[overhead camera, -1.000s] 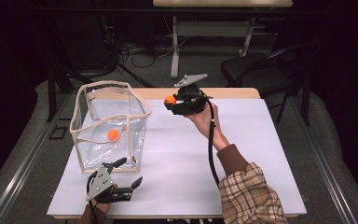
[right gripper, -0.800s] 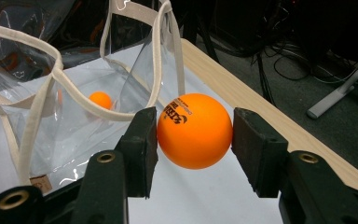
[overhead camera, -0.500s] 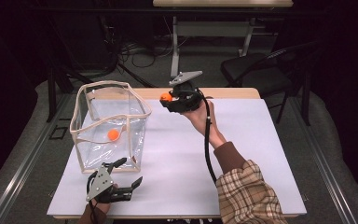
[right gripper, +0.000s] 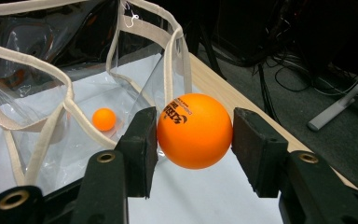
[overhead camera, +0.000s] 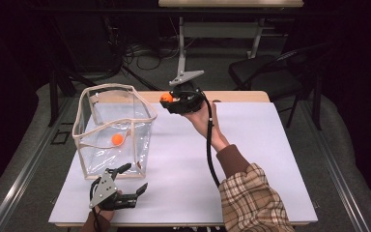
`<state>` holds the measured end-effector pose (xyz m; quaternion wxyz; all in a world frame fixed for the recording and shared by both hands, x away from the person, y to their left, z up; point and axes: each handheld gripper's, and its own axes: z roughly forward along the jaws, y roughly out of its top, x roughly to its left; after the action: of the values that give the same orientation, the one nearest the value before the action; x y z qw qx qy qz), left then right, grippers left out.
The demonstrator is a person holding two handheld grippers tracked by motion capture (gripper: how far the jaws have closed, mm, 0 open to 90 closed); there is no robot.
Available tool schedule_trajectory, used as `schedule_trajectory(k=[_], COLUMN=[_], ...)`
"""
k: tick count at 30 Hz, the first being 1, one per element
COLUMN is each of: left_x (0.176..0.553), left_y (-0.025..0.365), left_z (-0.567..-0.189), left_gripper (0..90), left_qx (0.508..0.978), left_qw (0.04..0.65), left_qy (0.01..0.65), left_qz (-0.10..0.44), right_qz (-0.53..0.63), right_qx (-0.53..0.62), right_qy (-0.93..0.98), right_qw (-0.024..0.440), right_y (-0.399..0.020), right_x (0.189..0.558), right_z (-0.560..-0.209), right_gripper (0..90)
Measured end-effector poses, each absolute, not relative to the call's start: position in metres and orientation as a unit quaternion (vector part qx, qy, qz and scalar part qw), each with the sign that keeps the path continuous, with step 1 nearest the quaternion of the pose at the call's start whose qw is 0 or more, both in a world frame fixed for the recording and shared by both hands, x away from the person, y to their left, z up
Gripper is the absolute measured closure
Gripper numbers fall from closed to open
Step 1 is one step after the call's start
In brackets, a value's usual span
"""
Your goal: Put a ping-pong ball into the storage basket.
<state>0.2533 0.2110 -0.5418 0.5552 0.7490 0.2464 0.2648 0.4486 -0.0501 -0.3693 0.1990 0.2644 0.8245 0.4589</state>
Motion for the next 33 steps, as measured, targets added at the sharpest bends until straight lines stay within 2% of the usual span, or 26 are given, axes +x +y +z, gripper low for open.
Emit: schedule_trajectory(k=[33], left_x=[0.254], left_y=[0.211], left_z=[-0.542], left_gripper=[15.6], left_qx=[0.749], left_qw=[0.555], left_qy=[0.246], left_qz=[0.264], right_qz=[0.466], right_qx=[0.232], right_qy=[0.828], right_qw=[0.209], right_y=[-0.013], right_x=[0.447], right_z=[-0.352], right_gripper=[51.1])
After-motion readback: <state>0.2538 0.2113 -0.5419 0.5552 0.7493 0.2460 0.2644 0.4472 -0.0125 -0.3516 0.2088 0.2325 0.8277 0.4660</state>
